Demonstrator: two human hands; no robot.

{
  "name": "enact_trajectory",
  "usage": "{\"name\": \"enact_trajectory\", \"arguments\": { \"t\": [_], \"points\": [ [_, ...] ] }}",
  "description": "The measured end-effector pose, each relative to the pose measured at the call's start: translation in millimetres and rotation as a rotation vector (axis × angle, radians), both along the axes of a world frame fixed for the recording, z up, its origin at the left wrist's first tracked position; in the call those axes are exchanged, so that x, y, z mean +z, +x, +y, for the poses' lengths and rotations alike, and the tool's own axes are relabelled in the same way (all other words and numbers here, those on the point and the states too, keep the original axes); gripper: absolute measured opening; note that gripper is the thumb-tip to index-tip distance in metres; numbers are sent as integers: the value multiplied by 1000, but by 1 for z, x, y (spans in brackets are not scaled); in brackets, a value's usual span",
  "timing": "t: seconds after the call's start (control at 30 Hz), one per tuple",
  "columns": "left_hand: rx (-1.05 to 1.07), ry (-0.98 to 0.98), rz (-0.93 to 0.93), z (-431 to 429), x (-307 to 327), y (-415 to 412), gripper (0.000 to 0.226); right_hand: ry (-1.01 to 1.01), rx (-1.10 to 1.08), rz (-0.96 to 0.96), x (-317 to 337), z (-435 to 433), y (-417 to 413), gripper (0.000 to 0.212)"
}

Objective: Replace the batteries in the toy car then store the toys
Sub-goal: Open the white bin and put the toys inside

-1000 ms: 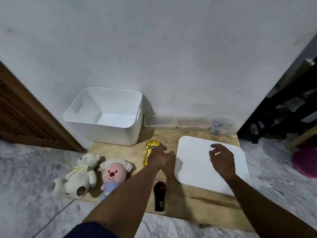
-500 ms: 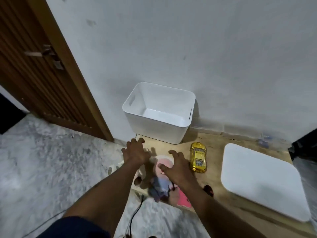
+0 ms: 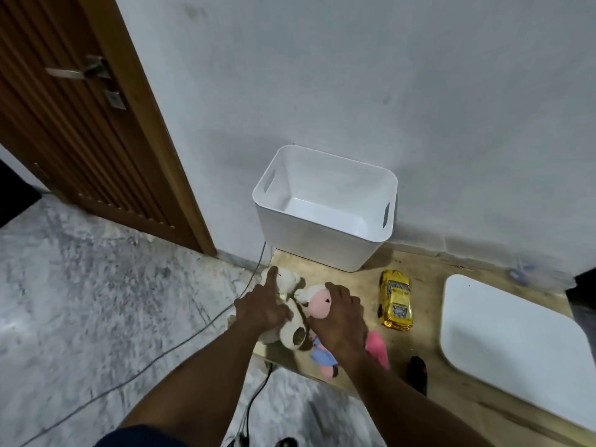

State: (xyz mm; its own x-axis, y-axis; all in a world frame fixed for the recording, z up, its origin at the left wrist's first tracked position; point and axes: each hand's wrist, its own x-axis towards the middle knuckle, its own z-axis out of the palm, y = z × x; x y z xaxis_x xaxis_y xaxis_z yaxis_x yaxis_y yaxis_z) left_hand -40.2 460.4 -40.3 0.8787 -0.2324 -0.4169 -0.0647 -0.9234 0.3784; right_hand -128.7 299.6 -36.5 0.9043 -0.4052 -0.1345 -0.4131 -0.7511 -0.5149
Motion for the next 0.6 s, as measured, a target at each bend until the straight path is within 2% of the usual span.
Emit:
{"name": "enact_trajectory", "arguments": {
  "t": [0.17, 0.27, 0.37, 0.47, 0.6],
  "points": [
    [-78, -353, -345, 25, 45, 18, 91, 178, 64, -336, 52, -4, 16, 82],
    [-73, -447, -510, 21, 92, 50, 89, 176, 136, -573, 93, -12, 49, 81],
    [-46, -503, -604, 0, 142, 91, 89, 139, 94, -756, 140, -29, 96, 75],
    [-37, -472, -603, -32, 182, 133, 90, 152, -10, -736, 176, -53, 141, 77],
    [-44, -304, -345, -79, 188, 176, 94, 214, -135, -478, 175, -83, 180, 80]
  ]
}}
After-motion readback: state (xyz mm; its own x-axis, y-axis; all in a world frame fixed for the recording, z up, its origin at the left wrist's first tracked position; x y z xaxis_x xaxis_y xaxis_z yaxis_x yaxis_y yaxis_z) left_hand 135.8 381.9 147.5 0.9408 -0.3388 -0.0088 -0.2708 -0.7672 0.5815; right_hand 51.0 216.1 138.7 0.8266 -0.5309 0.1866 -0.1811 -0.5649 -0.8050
